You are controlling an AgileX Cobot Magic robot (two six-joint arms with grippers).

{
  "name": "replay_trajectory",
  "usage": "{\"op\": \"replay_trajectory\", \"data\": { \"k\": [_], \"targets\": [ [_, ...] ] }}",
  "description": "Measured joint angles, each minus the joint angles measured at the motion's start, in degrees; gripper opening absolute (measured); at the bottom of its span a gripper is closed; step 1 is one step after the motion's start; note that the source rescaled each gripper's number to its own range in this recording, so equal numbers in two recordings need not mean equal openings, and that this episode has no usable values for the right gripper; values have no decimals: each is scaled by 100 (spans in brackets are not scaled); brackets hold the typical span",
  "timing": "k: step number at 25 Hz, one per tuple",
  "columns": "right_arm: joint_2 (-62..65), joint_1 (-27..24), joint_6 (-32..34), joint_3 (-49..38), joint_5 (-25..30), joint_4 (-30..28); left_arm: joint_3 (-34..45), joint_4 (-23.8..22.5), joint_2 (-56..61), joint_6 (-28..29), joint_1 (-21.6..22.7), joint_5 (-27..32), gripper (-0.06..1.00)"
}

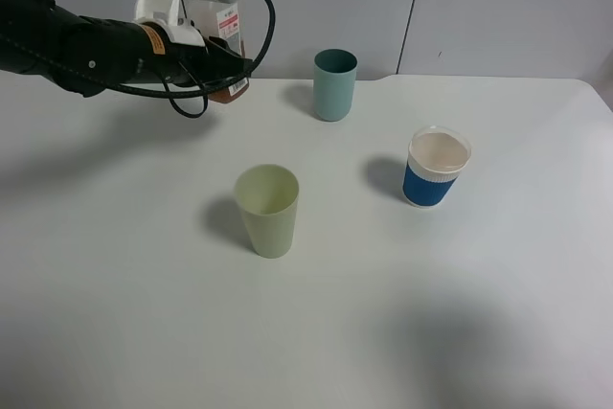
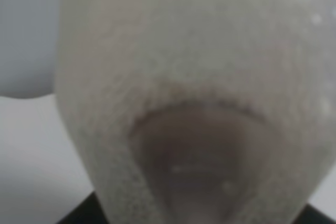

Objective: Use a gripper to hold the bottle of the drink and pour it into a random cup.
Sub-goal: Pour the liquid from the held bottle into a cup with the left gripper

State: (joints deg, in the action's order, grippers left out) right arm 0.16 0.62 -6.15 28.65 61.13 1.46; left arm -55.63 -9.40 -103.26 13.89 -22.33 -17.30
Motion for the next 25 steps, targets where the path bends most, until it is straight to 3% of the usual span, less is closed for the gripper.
{"op": "replay_trajectory", "data": {
  "k": [6, 9, 12, 18, 25],
  "targets": [
    [0, 0, 0, 0, 0, 0, 0, 250, 81, -75, -327, 183, 0],
    [0, 0, 0, 0, 0, 0, 0, 977, 89, -660, -504, 290, 0],
    [0, 0, 0, 0, 0, 0, 0, 2181, 145, -2145, -724, 451, 0],
    [0, 0, 0, 0, 0, 0, 0, 4787, 202, -5714, -1354, 506, 0],
    [0, 0, 0, 0, 0, 0, -58, 6995, 202, -8346, -1928, -19, 0]
  ]
}}
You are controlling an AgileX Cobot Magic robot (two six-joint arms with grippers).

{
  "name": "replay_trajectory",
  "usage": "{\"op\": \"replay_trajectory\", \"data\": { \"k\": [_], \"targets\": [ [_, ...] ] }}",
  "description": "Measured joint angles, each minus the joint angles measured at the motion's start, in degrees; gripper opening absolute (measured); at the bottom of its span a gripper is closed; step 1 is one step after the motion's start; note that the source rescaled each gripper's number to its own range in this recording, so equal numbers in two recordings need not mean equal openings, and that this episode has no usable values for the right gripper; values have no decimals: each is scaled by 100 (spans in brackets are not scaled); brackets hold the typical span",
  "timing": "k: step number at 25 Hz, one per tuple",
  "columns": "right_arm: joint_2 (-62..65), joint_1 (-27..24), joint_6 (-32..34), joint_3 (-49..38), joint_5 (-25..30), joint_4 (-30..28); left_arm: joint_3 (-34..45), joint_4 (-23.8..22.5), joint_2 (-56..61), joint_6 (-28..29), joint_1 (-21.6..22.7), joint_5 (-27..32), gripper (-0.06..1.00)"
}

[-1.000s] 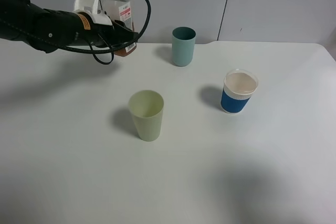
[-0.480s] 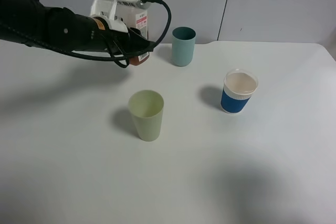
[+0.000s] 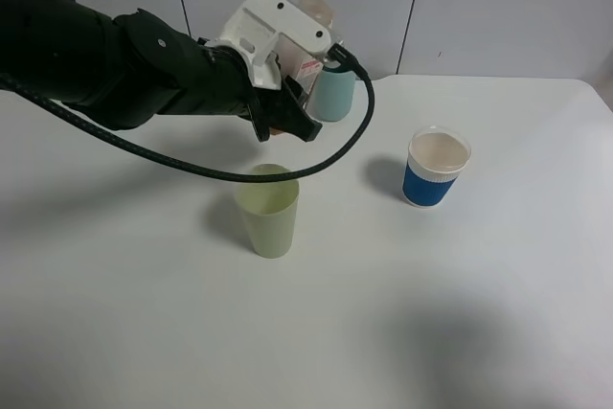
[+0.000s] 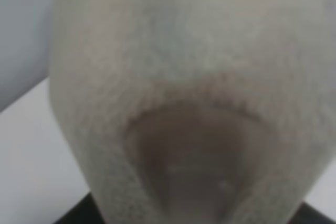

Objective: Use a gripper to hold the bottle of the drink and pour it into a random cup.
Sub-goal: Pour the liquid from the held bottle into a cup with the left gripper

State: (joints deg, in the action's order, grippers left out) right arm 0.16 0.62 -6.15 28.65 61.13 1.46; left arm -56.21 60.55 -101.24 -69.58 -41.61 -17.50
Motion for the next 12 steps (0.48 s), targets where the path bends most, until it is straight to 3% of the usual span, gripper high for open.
{"op": "replay_trajectory", "data": {
  "k": [4, 12],
  "targets": [
    [0, 0, 0, 0, 0, 0, -139, 855, 0, -998, -261, -370, 0],
    [0, 0, 0, 0, 0, 0, -194, 1346, 0, -1191, -434, -800, 0]
  ]
}}
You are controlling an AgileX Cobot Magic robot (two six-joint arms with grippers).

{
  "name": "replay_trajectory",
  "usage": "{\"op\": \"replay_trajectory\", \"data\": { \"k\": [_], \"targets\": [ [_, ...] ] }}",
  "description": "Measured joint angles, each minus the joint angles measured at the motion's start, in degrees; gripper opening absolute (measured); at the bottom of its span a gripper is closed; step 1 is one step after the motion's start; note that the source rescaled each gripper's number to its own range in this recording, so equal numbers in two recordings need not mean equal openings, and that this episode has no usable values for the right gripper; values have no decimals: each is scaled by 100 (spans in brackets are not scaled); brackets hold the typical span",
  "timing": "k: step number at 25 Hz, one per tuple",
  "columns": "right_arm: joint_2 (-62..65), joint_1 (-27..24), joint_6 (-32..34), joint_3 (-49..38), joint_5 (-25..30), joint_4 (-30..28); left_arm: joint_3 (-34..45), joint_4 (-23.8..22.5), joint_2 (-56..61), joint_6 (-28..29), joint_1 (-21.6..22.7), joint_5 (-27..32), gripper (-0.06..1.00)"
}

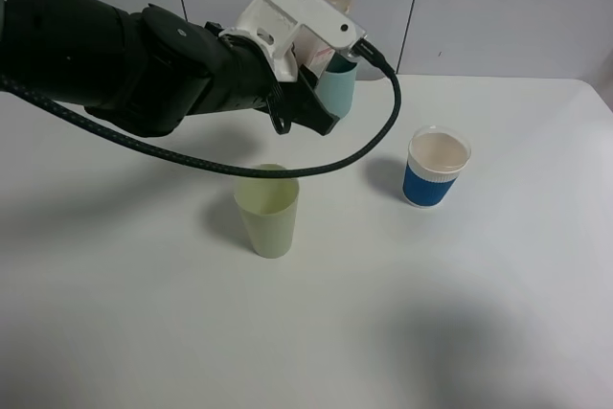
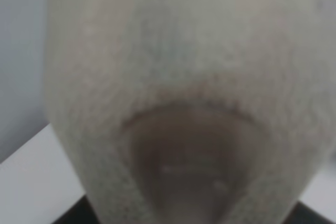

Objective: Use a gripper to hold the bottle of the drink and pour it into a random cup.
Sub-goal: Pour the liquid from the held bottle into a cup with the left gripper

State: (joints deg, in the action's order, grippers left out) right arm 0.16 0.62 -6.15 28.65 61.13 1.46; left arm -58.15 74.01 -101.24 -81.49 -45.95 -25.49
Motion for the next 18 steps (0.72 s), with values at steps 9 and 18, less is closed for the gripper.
{"op": "replay_trajectory", "data": {
  "k": [9, 18],
  "targets": [
    [0, 0, 12, 0, 0, 0, -66, 510, 0, -69, -259, -167, 0],
    [0, 0, 17, 0, 0, 0, -607, 2337, -31, -1891, -457, -719, 0]
  ]
}}
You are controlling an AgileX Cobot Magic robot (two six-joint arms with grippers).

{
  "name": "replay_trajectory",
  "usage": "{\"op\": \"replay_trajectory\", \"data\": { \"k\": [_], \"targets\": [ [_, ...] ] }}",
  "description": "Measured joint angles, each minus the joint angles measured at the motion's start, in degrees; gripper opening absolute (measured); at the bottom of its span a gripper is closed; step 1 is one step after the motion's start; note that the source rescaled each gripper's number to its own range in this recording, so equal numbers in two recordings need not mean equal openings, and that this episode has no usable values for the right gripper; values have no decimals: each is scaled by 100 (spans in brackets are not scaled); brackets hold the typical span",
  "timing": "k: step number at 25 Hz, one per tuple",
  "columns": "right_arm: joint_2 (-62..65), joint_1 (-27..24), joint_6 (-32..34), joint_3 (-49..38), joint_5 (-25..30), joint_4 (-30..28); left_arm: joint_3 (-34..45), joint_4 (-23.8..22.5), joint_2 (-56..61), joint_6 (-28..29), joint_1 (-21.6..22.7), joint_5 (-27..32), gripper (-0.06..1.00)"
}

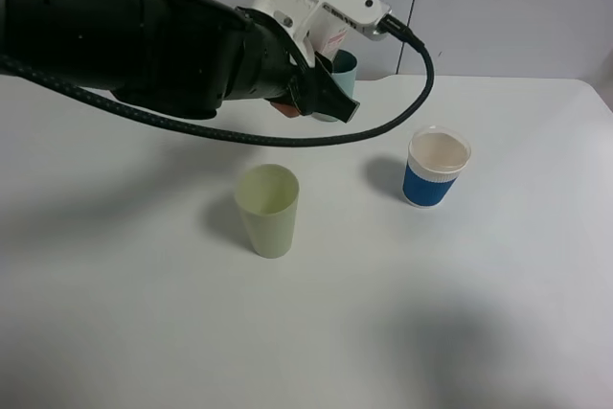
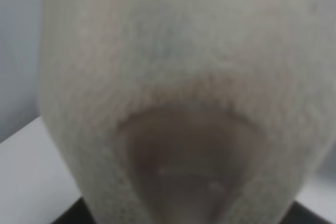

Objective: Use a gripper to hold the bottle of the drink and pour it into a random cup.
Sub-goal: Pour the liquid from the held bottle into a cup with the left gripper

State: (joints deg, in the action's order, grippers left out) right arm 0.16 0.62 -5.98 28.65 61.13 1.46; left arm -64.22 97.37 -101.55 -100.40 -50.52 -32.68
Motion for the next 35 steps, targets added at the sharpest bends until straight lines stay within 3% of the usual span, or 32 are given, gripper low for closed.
{"op": "replay_trajectory", "data": {
  "k": [4, 14, 21, 35],
  "targets": [
    [0, 0, 0, 0, 0, 0, -294, 172, -250, -610, -12, -277, 0],
    [0, 0, 0, 0, 0, 0, -484, 231, -676, -1181, -60, -628, 0],
    [0, 0, 0, 0, 0, 0, -874, 244, -1156, -1712, -282, -1046, 0],
    [0, 0, 33, 0, 0, 0, -1599, 265, -1865, -2688, -666, -1319, 0]
  ]
}}
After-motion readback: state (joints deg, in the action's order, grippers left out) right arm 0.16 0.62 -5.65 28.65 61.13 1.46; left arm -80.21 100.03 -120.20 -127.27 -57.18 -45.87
